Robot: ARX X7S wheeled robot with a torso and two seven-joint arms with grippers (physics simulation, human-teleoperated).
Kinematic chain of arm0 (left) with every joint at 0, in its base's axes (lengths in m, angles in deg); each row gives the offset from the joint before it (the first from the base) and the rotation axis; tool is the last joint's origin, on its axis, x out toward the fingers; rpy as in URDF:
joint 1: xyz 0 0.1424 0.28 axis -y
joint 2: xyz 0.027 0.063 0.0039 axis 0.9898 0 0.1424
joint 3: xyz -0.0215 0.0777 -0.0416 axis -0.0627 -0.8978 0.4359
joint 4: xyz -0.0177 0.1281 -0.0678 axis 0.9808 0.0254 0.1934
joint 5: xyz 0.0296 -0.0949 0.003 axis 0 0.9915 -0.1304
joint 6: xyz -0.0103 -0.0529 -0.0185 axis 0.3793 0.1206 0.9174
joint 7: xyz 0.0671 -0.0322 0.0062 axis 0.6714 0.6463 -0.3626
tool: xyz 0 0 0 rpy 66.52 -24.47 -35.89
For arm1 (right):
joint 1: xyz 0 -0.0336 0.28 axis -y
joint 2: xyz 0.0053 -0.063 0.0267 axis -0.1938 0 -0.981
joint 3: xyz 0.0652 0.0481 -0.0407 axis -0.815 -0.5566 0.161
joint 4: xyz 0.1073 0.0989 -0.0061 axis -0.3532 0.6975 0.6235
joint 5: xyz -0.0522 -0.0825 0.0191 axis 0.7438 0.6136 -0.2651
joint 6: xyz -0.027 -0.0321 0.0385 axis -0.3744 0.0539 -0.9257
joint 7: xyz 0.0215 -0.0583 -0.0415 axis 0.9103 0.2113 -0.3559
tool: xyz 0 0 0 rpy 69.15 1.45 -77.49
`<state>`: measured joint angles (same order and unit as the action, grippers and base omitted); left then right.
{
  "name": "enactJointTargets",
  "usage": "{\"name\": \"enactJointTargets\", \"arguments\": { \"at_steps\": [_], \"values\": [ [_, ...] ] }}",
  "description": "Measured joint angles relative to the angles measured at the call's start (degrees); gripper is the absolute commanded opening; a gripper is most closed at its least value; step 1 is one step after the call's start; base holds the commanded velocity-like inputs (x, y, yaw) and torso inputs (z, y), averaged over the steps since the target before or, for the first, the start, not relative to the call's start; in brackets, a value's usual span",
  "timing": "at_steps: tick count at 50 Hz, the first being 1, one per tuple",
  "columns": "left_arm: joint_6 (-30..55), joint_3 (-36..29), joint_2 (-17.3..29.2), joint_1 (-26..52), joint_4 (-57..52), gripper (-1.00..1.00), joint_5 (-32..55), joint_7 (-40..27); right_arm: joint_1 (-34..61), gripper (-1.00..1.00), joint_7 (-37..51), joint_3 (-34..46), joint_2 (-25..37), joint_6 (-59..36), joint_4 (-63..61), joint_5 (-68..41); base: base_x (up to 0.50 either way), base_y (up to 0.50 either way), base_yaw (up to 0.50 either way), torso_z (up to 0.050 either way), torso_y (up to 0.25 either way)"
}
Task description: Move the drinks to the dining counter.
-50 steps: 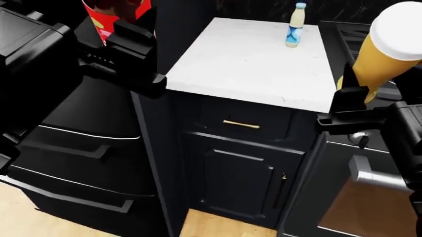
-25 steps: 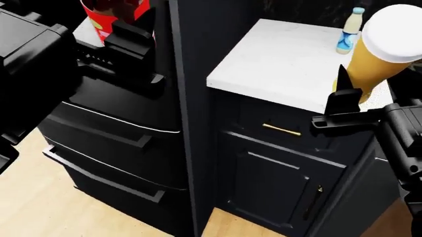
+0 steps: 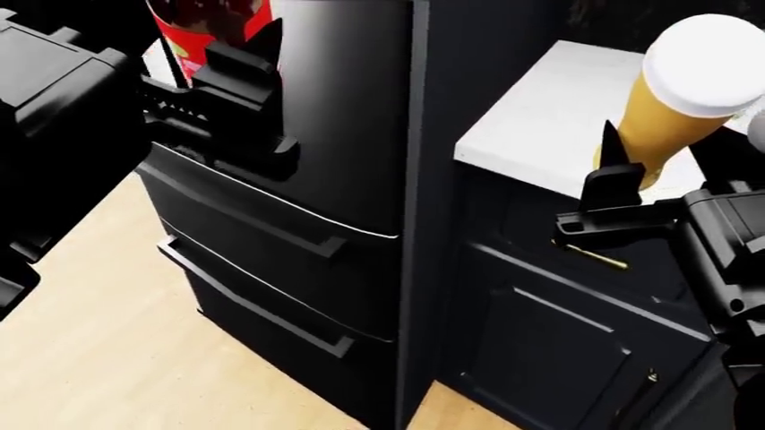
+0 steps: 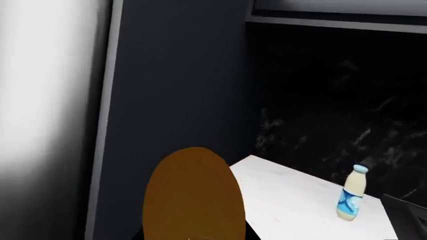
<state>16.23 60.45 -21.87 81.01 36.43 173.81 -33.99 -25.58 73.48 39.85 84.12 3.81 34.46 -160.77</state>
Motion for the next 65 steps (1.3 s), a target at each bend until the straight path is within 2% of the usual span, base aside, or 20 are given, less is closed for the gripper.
{"name": "enactJointTargets", "arguments": {
  "at_steps": [65],
  "values": [
    [-1.34, -0.69, 1.59, -0.83, -0.80, -1.00, -0.88, 1.09, -0.85, -1.00, -1.95, 2.38, -0.60, 0.75, -0.22, 2.72, 0.00, 0.00, 0.50, 0.000, 0.000]
  ]
}}
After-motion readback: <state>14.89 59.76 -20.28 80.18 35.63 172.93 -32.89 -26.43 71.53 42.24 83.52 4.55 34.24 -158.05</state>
